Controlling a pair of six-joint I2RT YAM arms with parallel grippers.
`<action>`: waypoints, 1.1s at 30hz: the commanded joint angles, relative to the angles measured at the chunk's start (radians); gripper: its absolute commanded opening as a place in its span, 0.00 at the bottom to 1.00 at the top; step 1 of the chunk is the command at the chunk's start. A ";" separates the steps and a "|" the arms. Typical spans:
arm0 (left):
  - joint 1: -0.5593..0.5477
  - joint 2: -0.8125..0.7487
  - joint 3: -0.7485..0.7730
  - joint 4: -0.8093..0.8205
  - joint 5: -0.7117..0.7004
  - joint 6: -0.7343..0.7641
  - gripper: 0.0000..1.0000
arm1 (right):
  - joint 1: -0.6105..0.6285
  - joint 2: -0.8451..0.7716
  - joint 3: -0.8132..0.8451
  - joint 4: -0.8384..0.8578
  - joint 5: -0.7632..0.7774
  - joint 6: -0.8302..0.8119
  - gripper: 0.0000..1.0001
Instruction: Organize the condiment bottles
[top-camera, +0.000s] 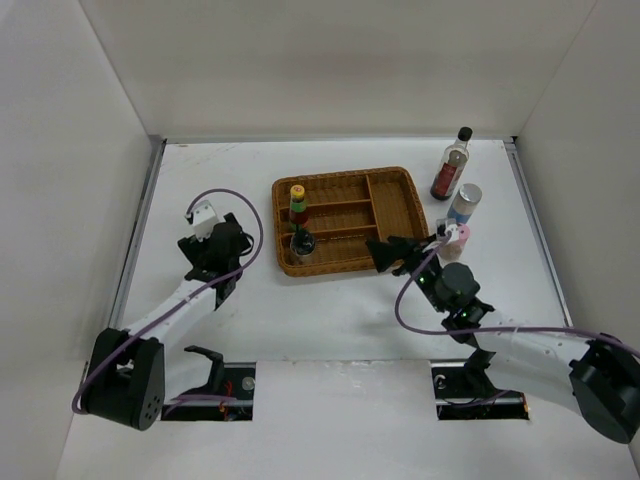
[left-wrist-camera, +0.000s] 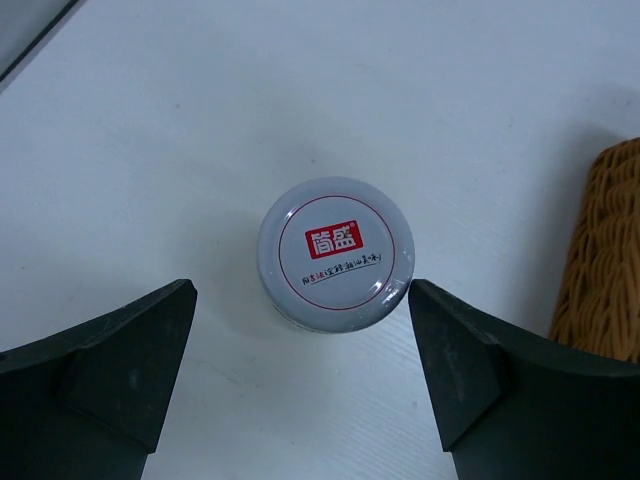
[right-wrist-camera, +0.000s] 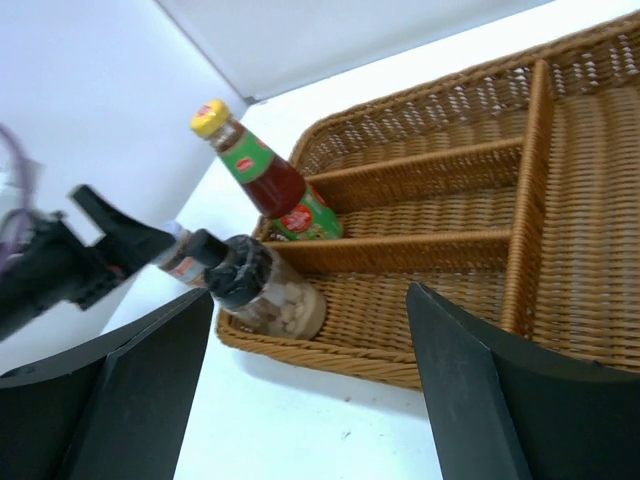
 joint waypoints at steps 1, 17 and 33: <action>0.027 0.038 0.002 0.130 0.014 0.025 0.87 | 0.033 -0.064 -0.025 0.102 0.035 -0.036 0.85; 0.053 0.164 0.016 0.259 0.020 0.046 0.66 | 0.196 -0.403 -0.146 0.256 0.155 -0.202 0.87; -0.123 -0.338 0.164 0.109 0.003 0.155 0.26 | 0.177 -0.497 -0.162 0.183 0.241 -0.211 0.88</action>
